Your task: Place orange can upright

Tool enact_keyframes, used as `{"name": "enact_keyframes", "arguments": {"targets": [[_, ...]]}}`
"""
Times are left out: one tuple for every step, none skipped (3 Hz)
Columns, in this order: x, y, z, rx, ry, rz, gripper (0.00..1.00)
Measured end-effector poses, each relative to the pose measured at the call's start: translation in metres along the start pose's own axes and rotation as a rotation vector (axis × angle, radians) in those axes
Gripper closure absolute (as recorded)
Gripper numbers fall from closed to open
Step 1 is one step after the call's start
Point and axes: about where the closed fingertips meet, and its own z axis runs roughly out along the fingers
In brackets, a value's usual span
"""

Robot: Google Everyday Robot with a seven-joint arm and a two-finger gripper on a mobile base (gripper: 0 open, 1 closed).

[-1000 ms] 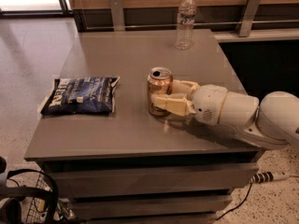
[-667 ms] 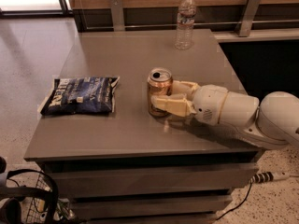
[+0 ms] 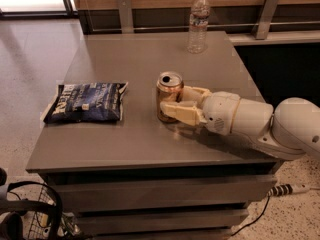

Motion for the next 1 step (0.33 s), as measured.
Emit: {"name": "enact_keyframes", "arguments": {"targets": [[-0.0006,0.0018,0.0019,-0.005,0.000,-0.001,0.00]]}}
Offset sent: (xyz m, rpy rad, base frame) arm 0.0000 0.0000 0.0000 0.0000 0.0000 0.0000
